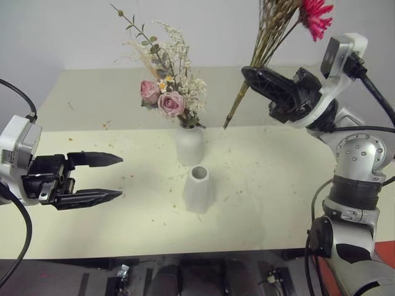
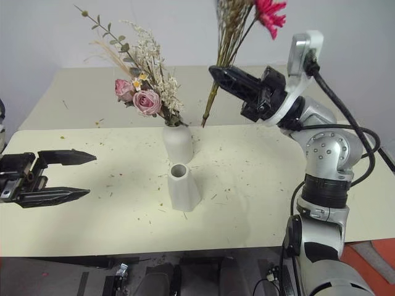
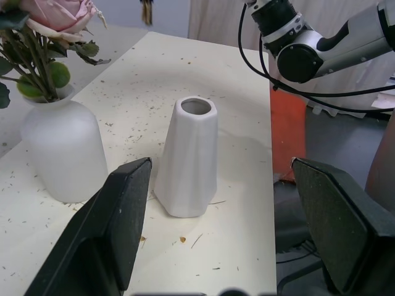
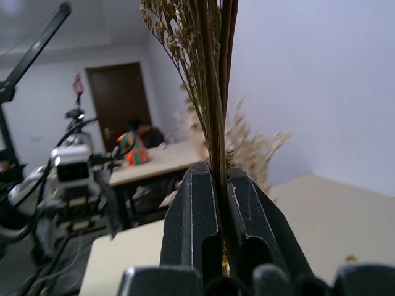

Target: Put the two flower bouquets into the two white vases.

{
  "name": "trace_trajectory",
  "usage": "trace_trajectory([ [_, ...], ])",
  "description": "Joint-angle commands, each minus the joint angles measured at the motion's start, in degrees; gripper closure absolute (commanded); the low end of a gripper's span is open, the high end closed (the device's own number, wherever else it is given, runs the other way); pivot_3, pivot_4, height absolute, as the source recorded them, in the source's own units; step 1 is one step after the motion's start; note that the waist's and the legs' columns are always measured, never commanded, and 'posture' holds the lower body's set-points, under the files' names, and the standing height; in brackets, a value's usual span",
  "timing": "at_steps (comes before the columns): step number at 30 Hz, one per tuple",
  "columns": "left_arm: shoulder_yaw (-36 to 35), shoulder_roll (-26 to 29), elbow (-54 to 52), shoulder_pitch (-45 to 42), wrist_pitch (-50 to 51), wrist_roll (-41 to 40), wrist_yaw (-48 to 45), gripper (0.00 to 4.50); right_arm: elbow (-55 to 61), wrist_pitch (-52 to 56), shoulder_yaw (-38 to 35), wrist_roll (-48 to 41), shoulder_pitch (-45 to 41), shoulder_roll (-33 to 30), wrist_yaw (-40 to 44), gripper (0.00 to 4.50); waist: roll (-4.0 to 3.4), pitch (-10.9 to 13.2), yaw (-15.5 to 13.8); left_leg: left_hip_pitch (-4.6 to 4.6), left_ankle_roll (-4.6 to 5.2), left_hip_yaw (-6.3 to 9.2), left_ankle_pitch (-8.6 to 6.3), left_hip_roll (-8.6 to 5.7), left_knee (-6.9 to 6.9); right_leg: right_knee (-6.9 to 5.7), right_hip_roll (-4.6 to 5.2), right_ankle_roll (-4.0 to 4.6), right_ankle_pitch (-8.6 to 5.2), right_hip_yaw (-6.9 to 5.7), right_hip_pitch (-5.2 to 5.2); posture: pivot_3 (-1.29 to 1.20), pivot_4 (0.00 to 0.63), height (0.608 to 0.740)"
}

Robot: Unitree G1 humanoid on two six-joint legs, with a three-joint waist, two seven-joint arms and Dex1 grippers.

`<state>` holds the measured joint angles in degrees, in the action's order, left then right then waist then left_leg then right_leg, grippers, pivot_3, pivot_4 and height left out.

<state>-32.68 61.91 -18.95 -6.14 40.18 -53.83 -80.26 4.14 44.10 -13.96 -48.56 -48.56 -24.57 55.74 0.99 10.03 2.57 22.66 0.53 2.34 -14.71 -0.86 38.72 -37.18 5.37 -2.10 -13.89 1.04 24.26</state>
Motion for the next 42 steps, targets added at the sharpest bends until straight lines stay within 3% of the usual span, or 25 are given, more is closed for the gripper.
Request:
trace_trajectory([
  [1,-1.7,1.2,-1.0,-0.1,0.0,-0.7,0.2,0.60,2.8,-2.0,2.4,-0.2,0.2,-0.3,1.7,4.48,0.00,0.0,0.0,0.00,0.00,0.00,0.00,0.00,0.00,0.00,0.00,0.00,0.00,0.00,0.01,0.00,0.150,0.740],
  [16,-0.2,1.8,-0.8,-0.3,-0.5,-0.2,-0.6,0.60,2.2,3.1,8.0,-6.8,-0.6,0.8,7.9,4.48,0.00,0.0,-0.1,0.00,0.00,0.00,0.00,0.00,0.00,0.01,0.01,0.00,0.00,-0.01,0.01,0.00,0.150,0.740],
  [42,-0.6,1.5,-1.5,0.5,-0.6,-0.3,0.2,0.60,0.0,-8.0,16.5,6.0,5.3,1.8,12.9,4.48,0.00,0.0,-0.1,-0.01,-0.01,0.01,0.00,-0.02,0.00,0.00,0.02,0.00,0.00,-0.01,0.02,0.00,0.150,0.740],
])
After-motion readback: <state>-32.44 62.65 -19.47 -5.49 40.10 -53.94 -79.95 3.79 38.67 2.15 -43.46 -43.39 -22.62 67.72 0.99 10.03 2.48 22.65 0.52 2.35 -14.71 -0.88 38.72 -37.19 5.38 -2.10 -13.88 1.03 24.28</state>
